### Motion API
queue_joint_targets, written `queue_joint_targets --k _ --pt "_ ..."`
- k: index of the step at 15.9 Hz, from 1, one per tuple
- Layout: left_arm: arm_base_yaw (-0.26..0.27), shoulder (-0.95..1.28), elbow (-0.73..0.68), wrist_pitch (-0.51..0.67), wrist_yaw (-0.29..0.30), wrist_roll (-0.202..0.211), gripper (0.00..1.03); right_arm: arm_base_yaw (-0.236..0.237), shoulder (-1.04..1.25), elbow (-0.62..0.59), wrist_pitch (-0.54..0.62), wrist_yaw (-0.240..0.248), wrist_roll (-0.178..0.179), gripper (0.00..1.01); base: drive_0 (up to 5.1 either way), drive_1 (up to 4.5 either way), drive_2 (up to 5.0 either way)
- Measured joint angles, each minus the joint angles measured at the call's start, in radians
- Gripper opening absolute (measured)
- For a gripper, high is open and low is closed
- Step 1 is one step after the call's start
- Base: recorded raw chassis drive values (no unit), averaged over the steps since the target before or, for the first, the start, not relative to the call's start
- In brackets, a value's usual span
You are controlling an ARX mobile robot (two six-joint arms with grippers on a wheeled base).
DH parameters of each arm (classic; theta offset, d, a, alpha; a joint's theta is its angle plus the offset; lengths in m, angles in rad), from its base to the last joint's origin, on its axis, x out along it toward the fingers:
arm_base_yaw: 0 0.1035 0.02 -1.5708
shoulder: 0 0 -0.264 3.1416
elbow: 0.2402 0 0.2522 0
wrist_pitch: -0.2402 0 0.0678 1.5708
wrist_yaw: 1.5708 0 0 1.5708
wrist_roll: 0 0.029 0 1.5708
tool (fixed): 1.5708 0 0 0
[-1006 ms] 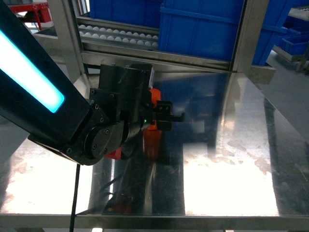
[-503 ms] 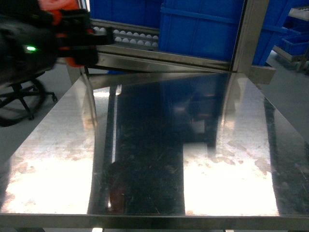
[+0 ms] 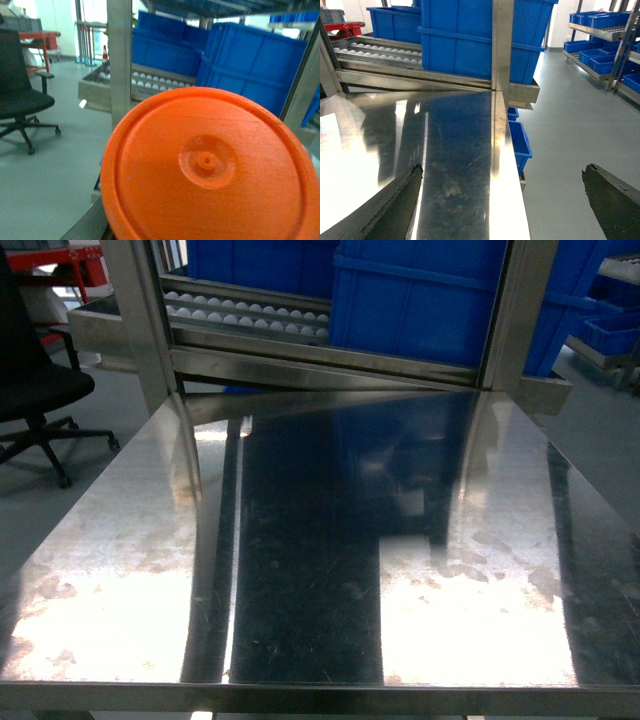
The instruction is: Pick capacitor and pack into box
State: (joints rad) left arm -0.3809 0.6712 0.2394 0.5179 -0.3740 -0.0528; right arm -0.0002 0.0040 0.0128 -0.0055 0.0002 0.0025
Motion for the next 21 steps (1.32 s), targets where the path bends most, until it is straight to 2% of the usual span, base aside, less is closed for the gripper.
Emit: queue_joint_targets --k 3,4,5,6,9,14,15,16,20,21 --pt "0.000 -0.011 0.005 -0.005 -0.002 0.001 0.45 0.000 0.000 0.000 0.000 0.000 0.000 0.98 0.0 0.00 0.0" --pt "0.014 -0.030 0.017 -0.104 0.021 0.013 0.45 0.000 0.000 0.000 0.000 0.000 0.000 0.98 0.0 0.00 0.0" --pt "0.055 -0.061 -0.008 -0.163 0.058 0.030 0.45 0.000 0.000 0.000 0.000 0.000 0.000 0.98 0.0 0.00 0.0" --pt "0.099 -0.112 -0.044 -0.172 0.087 0.035 0.45 0.000 0.000 0.000 0.000 0.000 0.000 0.98 0.0 0.00 0.0" --pt "0.180 -0.200 -0.097 -0.189 0.171 0.035 0.45 0.000 0.000 0.000 0.000 0.000 0.000 0.98 0.0 0.00 0.0" --pt "0.262 -0.301 -0.158 -0.235 0.251 0.035 0.44 0.000 0.000 0.000 0.000 0.000 0.000 0.98 0.0 0.00 0.0" --pt "0.312 -0.325 -0.164 -0.253 0.320 0.035 0.44 0.000 0.000 0.000 0.000 0.000 0.000 0.98 0.0 0.00 0.0" --pt "0.381 -0.349 -0.177 -0.265 0.365 0.036 0.44 0.000 0.000 0.000 0.001 0.000 0.000 0.98 0.0 0.00 0.0" --pt "0.378 -0.422 -0.200 -0.312 0.374 0.036 0.44 0.000 0.000 0.000 0.000 0.000 0.000 0.98 0.0 0.00 0.0" --pt "0.378 -0.441 -0.220 -0.286 0.374 0.036 0.44 0.000 0.000 0.000 0.000 0.000 0.000 0.98 0.0 0.00 0.0"
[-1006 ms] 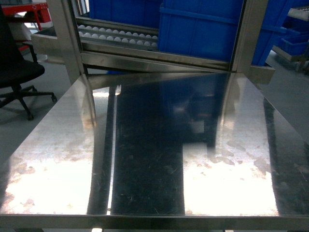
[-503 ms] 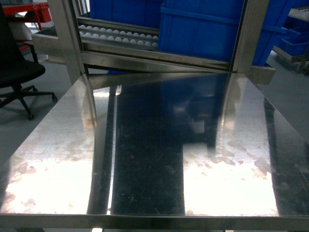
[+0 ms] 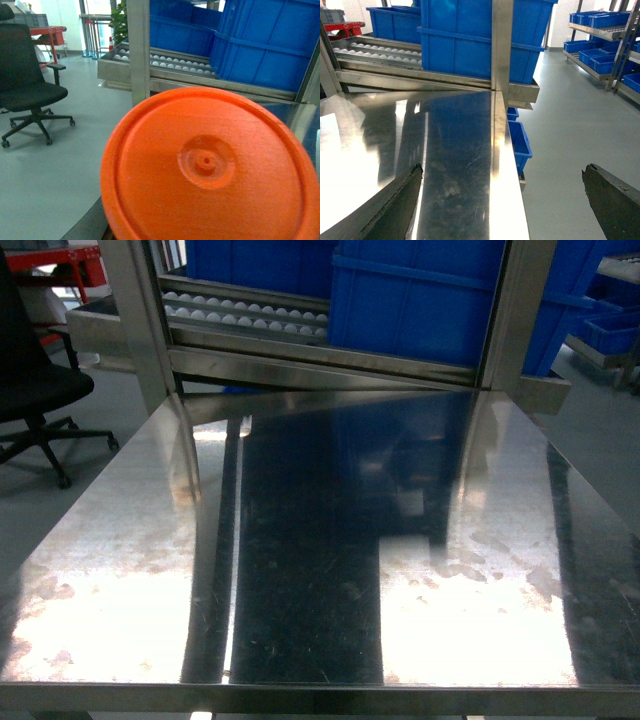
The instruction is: Pick capacitor and pack into box
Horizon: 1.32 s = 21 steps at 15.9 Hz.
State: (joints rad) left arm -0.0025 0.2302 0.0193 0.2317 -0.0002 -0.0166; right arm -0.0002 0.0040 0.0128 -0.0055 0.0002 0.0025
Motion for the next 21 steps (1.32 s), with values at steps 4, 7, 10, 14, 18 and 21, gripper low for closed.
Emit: queue_joint_targets --k 4,7,10,14,18,21 --pt "0.000 -0.057 -0.006 -0.058 0.000 0.000 0.44 0.000 0.000 0.000 0.000 0.000 0.000 0.98 0.0 0.00 0.0" --pt "0.000 -0.219 -0.005 -0.216 0.001 0.001 0.44 0.000 0.000 0.000 0.000 0.000 0.000 0.98 0.0 0.00 0.0" --pt "0.002 -0.219 -0.006 -0.243 0.000 0.002 0.44 0.000 0.000 0.000 0.000 0.000 0.000 0.98 0.0 0.00 0.0" --pt "0.002 -0.219 -0.006 -0.239 0.000 0.002 0.44 0.000 0.000 0.000 0.000 0.000 0.000 0.98 0.0 0.00 0.0" --pt "0.002 -0.219 -0.006 -0.239 0.000 0.002 0.44 0.000 0.000 0.000 0.000 0.000 0.000 0.98 0.0 0.00 0.0" --pt "0.002 -0.219 -0.006 -0.239 0.000 0.002 0.44 0.000 0.000 0.000 0.000 0.000 0.000 0.98 0.0 0.00 0.0"
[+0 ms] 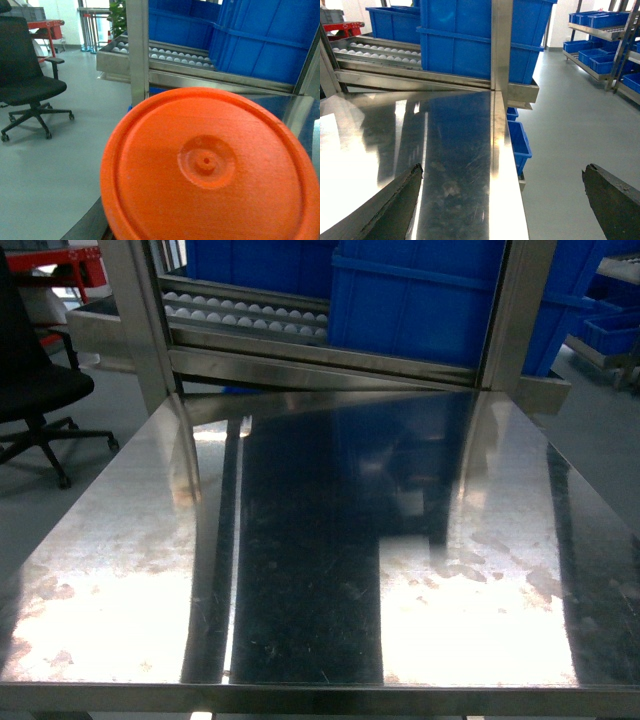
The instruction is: Pick capacitor and pack into box
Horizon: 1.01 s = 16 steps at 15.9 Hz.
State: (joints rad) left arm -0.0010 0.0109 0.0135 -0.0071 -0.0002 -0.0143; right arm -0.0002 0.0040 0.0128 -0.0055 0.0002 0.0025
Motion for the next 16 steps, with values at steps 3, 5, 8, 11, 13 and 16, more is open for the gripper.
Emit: queue_joint_targets --k 3,5,8,11,13,16 --pt "0.000 0.000 0.000 0.000 0.000 0.000 0.44 0.000 0.000 0.000 0.000 0.000 0.000 0.98 0.0 0.00 0.0" --pt "0.000 0.000 0.000 0.001 0.000 0.000 0.44 0.000 0.000 0.000 0.000 0.000 0.000 0.98 0.0 0.00 0.0" --pt "0.000 0.000 0.000 0.005 0.000 0.000 0.44 0.000 0.000 0.000 0.003 0.000 0.000 0.98 0.0 0.00 0.0" --pt "0.000 0.000 0.000 0.002 0.000 0.000 0.44 0.000 0.000 0.000 0.001 0.000 0.000 0.98 0.0 0.00 0.0" --pt "0.000 0.000 0.000 0.001 0.000 0.001 0.44 0.000 0.000 0.000 0.000 0.000 0.000 0.98 0.0 0.00 0.0" --pt "0.000 0.000 0.000 0.000 0.000 0.001 0.44 0.000 0.000 0.000 0.000 0.001 0.001 0.98 0.0 0.00 0.0"
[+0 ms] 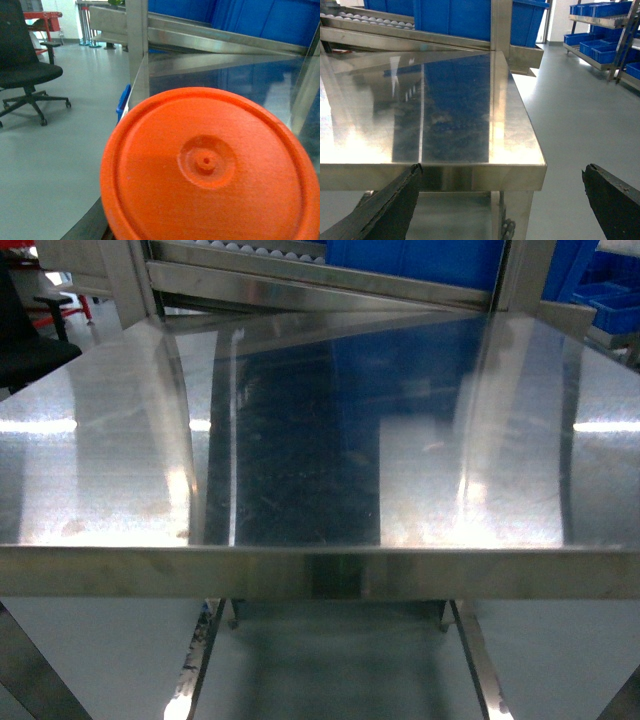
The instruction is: Pick capacitor and pack into box
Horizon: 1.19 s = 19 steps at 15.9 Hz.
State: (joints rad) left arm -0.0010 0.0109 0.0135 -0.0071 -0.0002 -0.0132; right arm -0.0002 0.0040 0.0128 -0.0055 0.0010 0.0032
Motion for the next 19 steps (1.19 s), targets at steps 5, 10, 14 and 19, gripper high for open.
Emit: queue_joint_targets --k 5,10,14,19 --pt "0.000 0.000 0.000 0.000 0.000 0.002 0.44 0.000 0.000 0.000 0.000 0.000 0.000 0.98 0.0 0.00 0.0" --pt "0.000 0.000 0.000 0.000 0.000 0.003 0.44 0.000 0.000 0.000 0.001 -0.001 -0.002 0.98 0.0 0.00 0.0" --pt "0.000 0.000 0.000 0.000 0.000 0.003 0.44 0.000 0.000 0.000 0.000 -0.002 -0.002 0.98 0.0 0.00 0.0" --pt "0.000 0.000 0.000 -0.002 0.002 0.003 0.44 0.000 0.000 0.000 -0.003 0.000 -0.001 0.98 0.0 0.00 0.0"
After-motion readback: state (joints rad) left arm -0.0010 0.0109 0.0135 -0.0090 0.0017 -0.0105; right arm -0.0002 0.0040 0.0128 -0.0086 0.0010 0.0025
